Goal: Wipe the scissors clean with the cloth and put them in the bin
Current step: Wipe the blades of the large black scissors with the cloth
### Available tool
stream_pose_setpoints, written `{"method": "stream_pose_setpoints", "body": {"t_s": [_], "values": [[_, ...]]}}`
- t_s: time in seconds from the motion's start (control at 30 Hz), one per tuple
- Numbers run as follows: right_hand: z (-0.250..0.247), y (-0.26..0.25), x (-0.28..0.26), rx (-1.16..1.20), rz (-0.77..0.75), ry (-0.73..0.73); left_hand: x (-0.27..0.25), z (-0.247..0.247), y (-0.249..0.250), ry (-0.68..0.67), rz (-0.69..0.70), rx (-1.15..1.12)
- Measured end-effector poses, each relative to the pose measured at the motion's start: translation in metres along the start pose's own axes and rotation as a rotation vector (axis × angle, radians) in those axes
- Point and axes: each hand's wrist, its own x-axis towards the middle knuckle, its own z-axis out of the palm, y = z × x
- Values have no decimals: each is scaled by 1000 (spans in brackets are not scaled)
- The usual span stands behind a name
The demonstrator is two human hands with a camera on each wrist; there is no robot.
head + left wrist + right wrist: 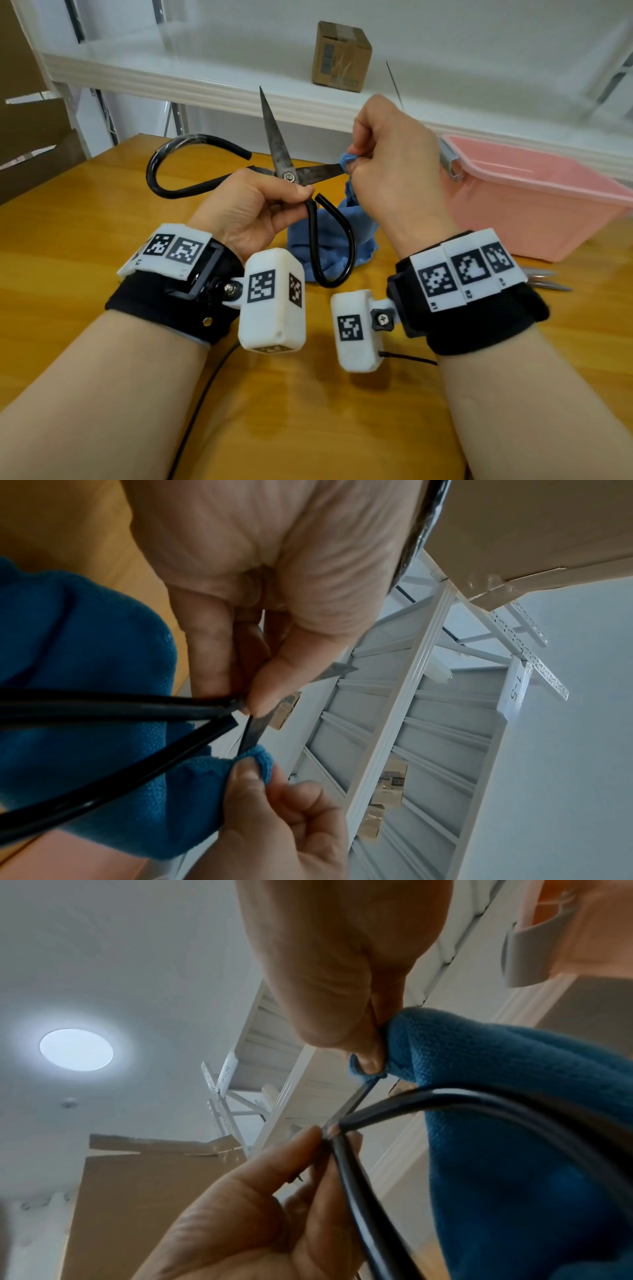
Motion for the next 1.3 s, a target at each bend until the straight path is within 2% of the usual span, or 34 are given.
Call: {"method": "stream_pose_setpoints", "body": {"t_s": [0.17, 0.57, 0.67, 0.77, 0.9, 1.0, 1.1, 1.3], "values": [[7, -13, -4, 30, -49, -45, 0, -4, 3, 15, 15, -23], [-14, 26, 8, 49, 194, 54, 1, -2, 1, 19, -17, -24], [-27, 28, 13, 117, 232, 146, 2, -3, 3, 29, -27, -66], [-36, 17, 16, 183, 201, 132, 3, -5, 3, 31, -27, -91], [-21, -13, 10, 145, 71, -103, 4, -3, 1, 7, -16, -56], [-2, -27, 0, 93, -78, -198, 6, -5, 0, -21, 7, -24], [7, -25, -4, 34, -146, -216, 6, -6, -1, -42, 5, -11], [11, -19, -7, 11, -152, -166, 3, -2, -1, -53, 10, -17]]}}
